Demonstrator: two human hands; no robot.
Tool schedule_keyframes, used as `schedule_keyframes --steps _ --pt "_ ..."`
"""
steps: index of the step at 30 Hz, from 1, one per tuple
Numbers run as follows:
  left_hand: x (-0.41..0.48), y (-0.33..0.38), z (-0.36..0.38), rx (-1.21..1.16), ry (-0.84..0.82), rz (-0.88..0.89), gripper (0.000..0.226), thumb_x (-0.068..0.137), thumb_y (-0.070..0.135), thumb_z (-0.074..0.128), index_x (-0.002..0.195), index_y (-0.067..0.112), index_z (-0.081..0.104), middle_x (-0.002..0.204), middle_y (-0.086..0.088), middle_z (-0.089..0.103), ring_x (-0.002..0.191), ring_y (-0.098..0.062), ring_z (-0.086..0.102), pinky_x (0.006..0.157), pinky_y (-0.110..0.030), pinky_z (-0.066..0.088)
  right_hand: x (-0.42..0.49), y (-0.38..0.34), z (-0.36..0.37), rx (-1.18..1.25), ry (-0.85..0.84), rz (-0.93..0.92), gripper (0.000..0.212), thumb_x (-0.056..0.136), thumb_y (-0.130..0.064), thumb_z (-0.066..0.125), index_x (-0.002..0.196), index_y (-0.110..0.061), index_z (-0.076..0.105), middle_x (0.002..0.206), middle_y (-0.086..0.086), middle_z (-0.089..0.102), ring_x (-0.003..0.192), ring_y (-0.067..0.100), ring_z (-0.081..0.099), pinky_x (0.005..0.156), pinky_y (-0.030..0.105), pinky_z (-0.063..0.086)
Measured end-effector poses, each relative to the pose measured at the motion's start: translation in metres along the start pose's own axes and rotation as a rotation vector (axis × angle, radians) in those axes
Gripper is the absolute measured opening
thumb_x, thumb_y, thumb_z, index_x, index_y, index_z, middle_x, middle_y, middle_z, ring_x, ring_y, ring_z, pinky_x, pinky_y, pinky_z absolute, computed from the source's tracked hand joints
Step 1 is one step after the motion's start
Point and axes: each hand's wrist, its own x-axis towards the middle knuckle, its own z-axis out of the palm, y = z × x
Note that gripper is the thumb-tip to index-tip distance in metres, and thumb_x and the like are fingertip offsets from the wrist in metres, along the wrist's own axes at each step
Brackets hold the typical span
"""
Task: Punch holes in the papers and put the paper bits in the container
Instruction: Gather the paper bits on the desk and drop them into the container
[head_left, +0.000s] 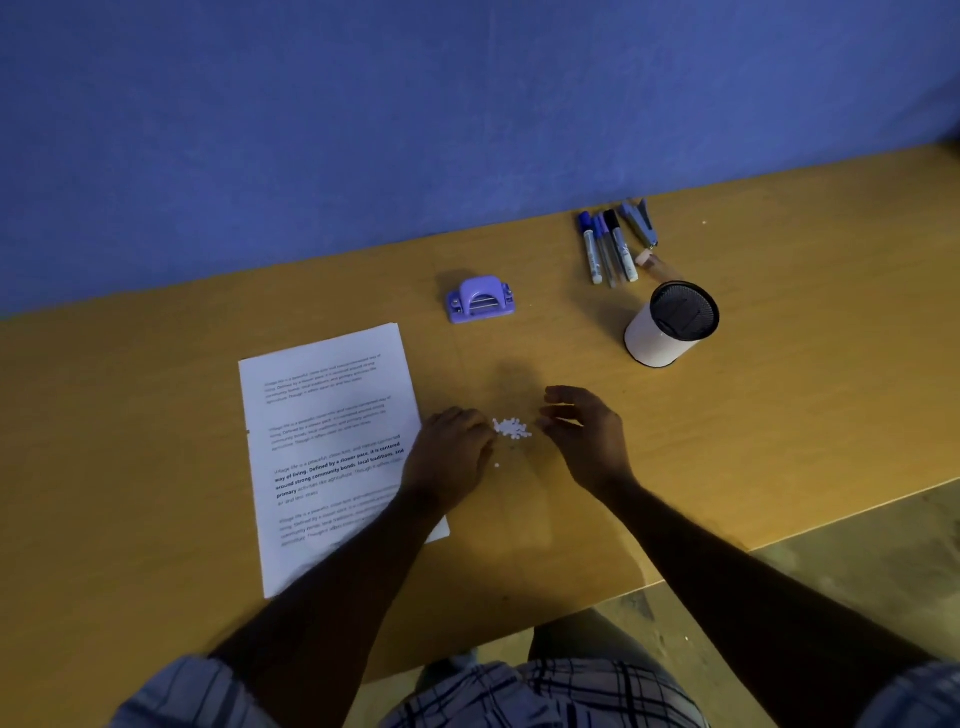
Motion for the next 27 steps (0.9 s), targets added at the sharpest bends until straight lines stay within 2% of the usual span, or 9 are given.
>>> schedule_keyframes --steps 3,5,8,12,15,19,21,24,27 --pt "-0.001 0.0 0.005 -0.038 0.036 -0.05 0.015 0.088 0.028 0.061 0.096 0.017 0.068 0.102 0.0 0.068 0.098 -0.018 0.06 0.085 -0.031 0.047 0.006 0.001 -0.009 0.03 -0.03 0.063 0.024 0.087 0.003 0.064 0.108 -0.01 0.066 0.103 -0.002 0.07 0.092 0.006 0.07 0.078 0.02 0.057" --pt "-0.003 -0.003 0.008 -0.051 0.026 -0.078 0.018 0.086 0.032 0.063 0.099 0.02 0.066 0.105 0.002 0.066 0.1 -0.017 0.059 0.086 -0.03 0.045 0.007 0.001 -0.015 0.298 -0.048 0.209 0.021 0.091 0.006 0.055 0.104 -0.007 0.066 0.103 0.006 0.071 0.096 0.016 0.071 0.082 0.027 0.058" --pt "-0.009 -0.006 0.011 -0.034 -0.014 -0.104 0.042 0.08 0.049 0.065 0.113 0.023 0.059 0.118 0.003 0.06 0.112 -0.017 0.054 0.092 -0.032 0.041 0.006 -0.001 -0.022 0.823 -0.06 0.515 0.022 0.098 -0.004 0.044 0.111 -0.001 0.062 0.111 0.017 0.071 0.104 0.028 0.07 0.087 0.038 0.056" --pt "-0.014 -0.009 0.016 0.066 -0.104 -0.175 0.078 0.068 0.068 0.065 0.13 0.024 0.047 0.14 -0.002 0.045 0.131 -0.023 0.042 0.103 -0.044 0.035 0.004 0.0 -0.027 1.128 -0.112 0.682 0.031 0.102 -0.017 0.04 0.119 0.002 0.058 0.121 0.022 0.067 0.113 0.031 0.065 0.096 0.04 0.051" --pt "-0.009 -0.01 0.02 0.033 -0.072 -0.279 0.08 0.072 0.068 0.063 0.134 0.021 0.043 0.148 -0.005 0.036 0.139 -0.025 0.033 0.109 -0.048 0.029 0.002 0.001 -0.026 1.158 -0.123 0.713 0.03 0.102 -0.019 0.042 0.115 0.002 0.06 0.123 0.022 0.065 0.114 0.031 0.065 0.1 0.04 0.049" --pt "0.002 -0.008 0.016 0.006 -0.029 -0.319 0.077 0.073 0.064 0.065 0.134 0.021 0.044 0.149 -0.004 0.034 0.14 -0.024 0.028 0.11 -0.049 0.026 0.002 -0.002 -0.024 1.178 -0.071 0.722 0.025 0.1 -0.016 0.046 0.112 0.001 0.061 0.122 0.021 0.066 0.114 0.03 0.064 0.1 0.039 0.05" --pt "0.008 -0.005 0.016 -0.01 -0.014 -0.314 0.073 0.075 0.059 0.066 0.134 0.02 0.044 0.149 -0.005 0.034 0.14 -0.025 0.028 0.111 -0.049 0.025 0.003 -0.005 -0.022 1.11 -0.052 0.7 0.021 0.097 -0.003 0.047 0.114 -0.001 0.059 0.12 0.019 0.066 0.114 0.028 0.064 0.097 0.036 0.051" --pt "0.02 -0.001 0.013 -0.035 0.032 -0.294 0.064 0.079 0.052 0.067 0.13 0.02 0.048 0.147 -0.006 0.039 0.139 -0.025 0.032 0.111 -0.048 0.028 0.003 -0.01 -0.015 1.014 -0.054 0.648 0.039 0.086 0.023 0.043 0.109 -0.004 0.059 0.111 0.013 0.065 0.106 0.022 0.064 0.088 0.028 0.056" --pt "0.027 0.001 0.008 -0.096 0.048 -0.203 0.046 0.083 0.05 0.064 0.117 0.019 0.059 0.133 -0.004 0.052 0.127 -0.021 0.045 0.106 -0.042 0.035 0.004 -0.015 -0.012 1.002 -0.046 0.638 0.045 0.081 0.028 0.041 0.105 -0.006 0.058 0.107 0.012 0.064 0.1 0.021 0.065 0.077 0.023 0.058"
